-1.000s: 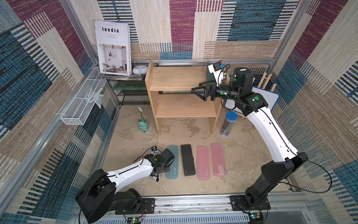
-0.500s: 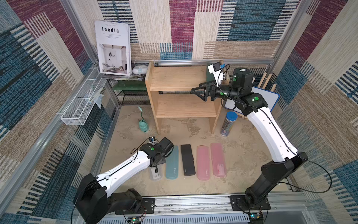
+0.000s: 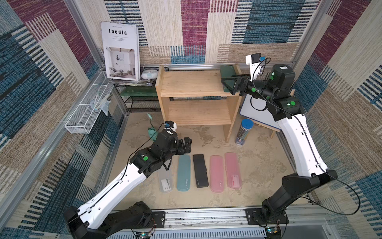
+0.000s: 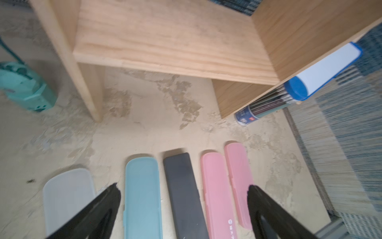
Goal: Remove the pencil cases from the shelf
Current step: Place the pencil case at the center of the board, then adjust the shelf at the center of the board.
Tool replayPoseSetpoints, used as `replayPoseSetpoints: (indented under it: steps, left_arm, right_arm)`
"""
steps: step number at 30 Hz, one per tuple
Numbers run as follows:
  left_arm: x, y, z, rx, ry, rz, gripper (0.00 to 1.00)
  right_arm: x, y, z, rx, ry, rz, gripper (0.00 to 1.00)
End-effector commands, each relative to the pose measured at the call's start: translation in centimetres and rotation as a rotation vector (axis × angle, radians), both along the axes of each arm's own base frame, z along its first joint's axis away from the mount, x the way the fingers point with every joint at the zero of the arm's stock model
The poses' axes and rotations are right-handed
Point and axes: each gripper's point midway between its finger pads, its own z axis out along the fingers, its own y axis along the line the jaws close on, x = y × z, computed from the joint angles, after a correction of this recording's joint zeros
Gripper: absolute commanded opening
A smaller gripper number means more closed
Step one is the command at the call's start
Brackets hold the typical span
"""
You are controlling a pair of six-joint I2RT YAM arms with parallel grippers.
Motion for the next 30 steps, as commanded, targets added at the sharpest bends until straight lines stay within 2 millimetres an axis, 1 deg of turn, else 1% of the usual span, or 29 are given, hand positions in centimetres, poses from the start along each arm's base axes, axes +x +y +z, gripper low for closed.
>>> replayPoseSetpoints:
  steps: [1,3,5,7,9,10,11,13,14,16,17,18,19,22,23,24,28,30]
  left_arm:
    - [0.5,-2.4,2.7,-0.055,-0.094,-0.116,1.00]
    - [1.5,-2.9,4.0,-0.067,-0.122,-0.103,1.00]
    - [3.4,-3.4,5.6,-0.050,-0.154,-0.071,1.00]
    - [5.4,-4.3,7.2,-0.012,-0.179,-0.057,1.00]
    - [7.5,-5.5,9.8,0.016,-0.206,-0.054,1.00]
    - [8.5,-6.3,11.8,0.014,-0.226,-0.058,1.00]
    - [9.3,-7.1,13.3,0.012,-0.239,-0.070,0.99]
    - [10.4,-8.8,16.8,-0.007,-0.262,-0.111,0.99]
    - [10.8,-9.9,17.9,-0.014,-0.260,-0.142,1.00]
    - [11.1,-11.6,20.7,-0.079,-0.297,-0.201,1.00]
    - [10.8,-12.4,22.3,-0.133,-0.333,-0.234,1.00]
    - [10.7,-13.0,23.0,-0.180,-0.343,-0.257,1.00]
    - [10.9,-13.8,23.2,-0.220,-0.342,-0.279,1.00]
    - [11.8,-15.8,21.6,-0.285,-0.292,-0.325,1.00]
    - [11.9,-16.5,20.8,-0.297,-0.277,-0.350,1.00]
    - [11.8,-17.1,20.5,-0.307,-0.273,-0.374,0.99]
    - [11.5,-19.1,20.4,-0.286,-0.327,-0.459,0.99]
    - [12.5,-19.5,19.5,-0.248,-0.339,-0.433,0.99]
  right_arm:
    - [-2.1,0.2,2.4,0.024,-0.086,0.054,0.99]
    - [-2.1,-0.4,2.7,0.021,-0.099,0.014,0.99]
    - [-1.4,-1.8,2.9,0.017,-0.111,-0.091,0.99]
    - [-0.4,-3.4,2.9,0.016,-0.107,-0.210,0.99]
    - [0.6,-5.1,2.9,0.014,-0.092,-0.329,0.99]
    - [0.9,-5.9,2.9,0.010,-0.088,-0.380,0.99]
    - [1.1,-6.6,3.0,0.004,-0.085,-0.421,0.99]
    - [1.3,-7.6,2.9,-0.006,-0.082,-0.479,0.99]
    - [1.2,-8.1,2.9,-0.009,-0.083,-0.501,0.99]
    - [1.2,-8.9,2.8,-0.015,-0.085,-0.538,0.99]
    - [1.1,-9.3,2.7,-0.015,-0.084,-0.552,0.99]
    - [1.0,-9.5,2.6,-0.016,-0.083,-0.560,0.99]
    - [0.9,-9.8,2.4,-0.016,-0.081,-0.570,0.99]
    - [0.6,-10.2,2.1,-0.017,-0.079,-0.584,0.99]
    - [0.5,-10.4,2.1,-0.016,-0.082,-0.592,0.99]
    - [0.5,-10.5,1.9,-0.019,-0.082,-0.595,0.99]
    - [0.3,-11.0,1.6,-0.035,-0.084,-0.616,0.99]
    - [0.2,-11.4,1.5,-0.034,-0.086,-0.631,0.99]
